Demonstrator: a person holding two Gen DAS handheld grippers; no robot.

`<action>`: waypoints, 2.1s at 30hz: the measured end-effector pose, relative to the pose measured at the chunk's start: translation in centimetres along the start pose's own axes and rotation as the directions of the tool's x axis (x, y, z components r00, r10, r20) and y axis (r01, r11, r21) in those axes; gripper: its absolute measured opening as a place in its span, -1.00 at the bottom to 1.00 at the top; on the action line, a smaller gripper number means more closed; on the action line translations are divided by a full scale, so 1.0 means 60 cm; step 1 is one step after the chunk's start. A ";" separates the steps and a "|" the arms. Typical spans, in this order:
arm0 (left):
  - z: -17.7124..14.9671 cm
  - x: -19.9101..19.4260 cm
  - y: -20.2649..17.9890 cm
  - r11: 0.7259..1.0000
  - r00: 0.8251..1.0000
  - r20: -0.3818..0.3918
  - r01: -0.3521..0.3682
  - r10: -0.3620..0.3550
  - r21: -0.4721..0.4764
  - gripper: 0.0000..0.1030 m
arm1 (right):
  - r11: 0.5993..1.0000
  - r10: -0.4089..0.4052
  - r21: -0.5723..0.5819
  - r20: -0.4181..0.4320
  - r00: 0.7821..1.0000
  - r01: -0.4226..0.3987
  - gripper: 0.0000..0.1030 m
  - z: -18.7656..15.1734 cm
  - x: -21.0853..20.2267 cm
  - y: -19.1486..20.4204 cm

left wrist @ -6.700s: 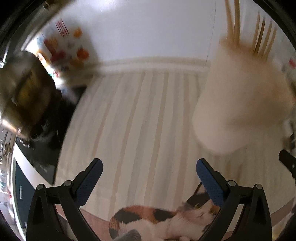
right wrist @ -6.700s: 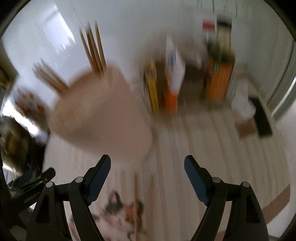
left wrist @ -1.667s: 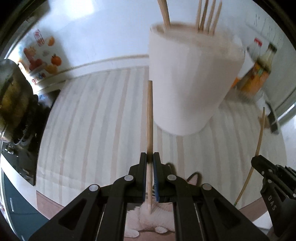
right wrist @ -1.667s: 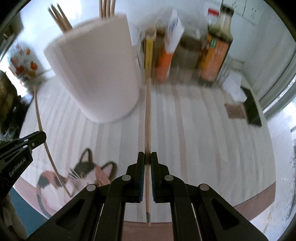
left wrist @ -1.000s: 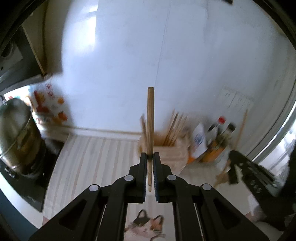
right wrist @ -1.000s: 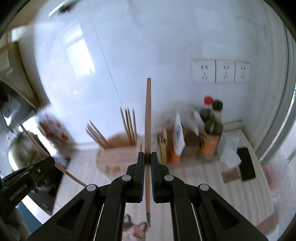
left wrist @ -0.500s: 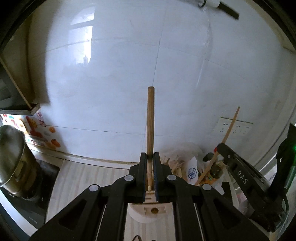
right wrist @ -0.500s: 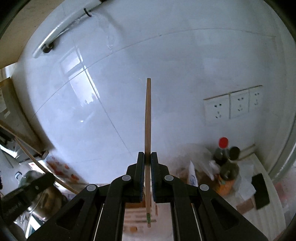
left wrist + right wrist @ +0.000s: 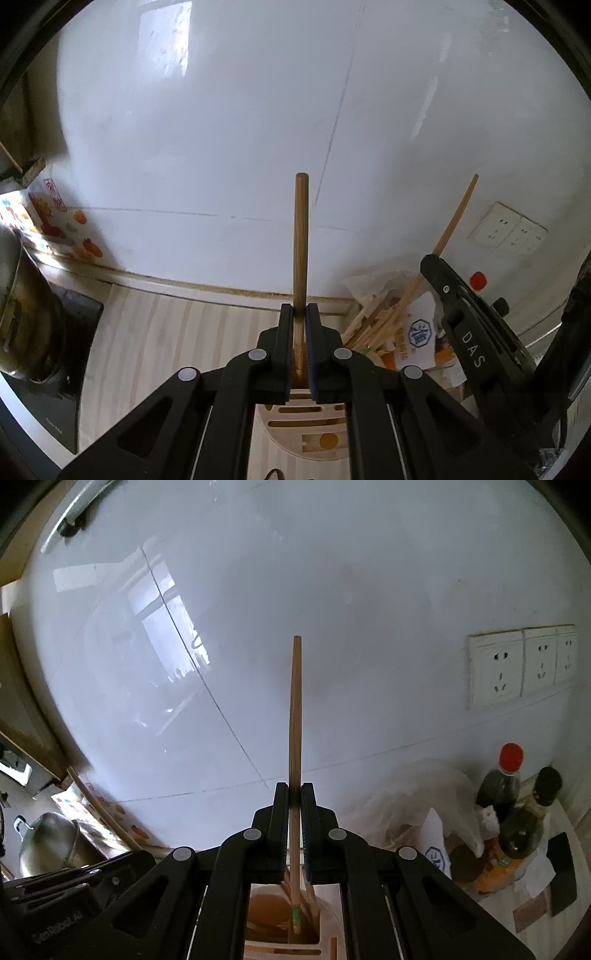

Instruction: Organize utensils

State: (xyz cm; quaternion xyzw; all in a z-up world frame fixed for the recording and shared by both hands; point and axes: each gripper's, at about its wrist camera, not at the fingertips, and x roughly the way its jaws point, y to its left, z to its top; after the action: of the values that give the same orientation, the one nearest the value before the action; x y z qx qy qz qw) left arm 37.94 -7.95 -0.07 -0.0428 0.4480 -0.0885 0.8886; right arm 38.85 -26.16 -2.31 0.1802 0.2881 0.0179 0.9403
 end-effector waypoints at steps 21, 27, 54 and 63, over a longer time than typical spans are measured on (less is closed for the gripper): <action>-0.054 -0.065 0.017 0.979 0.978 0.037 -0.204 0.205 -0.028 0.64 | 0.996 -0.033 -0.088 -0.115 0.993 0.023 0.05 -0.026 -0.076 -0.037; -0.093 -0.040 0.025 0.958 0.958 0.042 -0.285 0.285 0.002 1.00 | 0.975 -0.148 -0.189 -0.152 0.977 0.119 0.60 -0.073 -0.095 -0.040; -0.255 -0.294 0.026 0.979 0.972 0.182 -0.172 0.151 0.106 1.00 | 0.918 -0.359 -0.177 0.012 0.933 0.356 1.00 -0.171 -0.413 0.079; -0.316 -0.414 0.028 0.984 0.966 0.230 -0.144 0.115 0.109 1.00 | 0.906 -0.368 -0.190 0.092 0.925 0.379 1.00 -0.201 -0.566 0.130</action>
State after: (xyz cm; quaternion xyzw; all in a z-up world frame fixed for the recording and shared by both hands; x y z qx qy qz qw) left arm 8.44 -1.40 7.96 0.0328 0.3408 -0.0527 0.9381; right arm 4.48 -19.55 9.31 0.0247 0.2881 -0.1379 0.9473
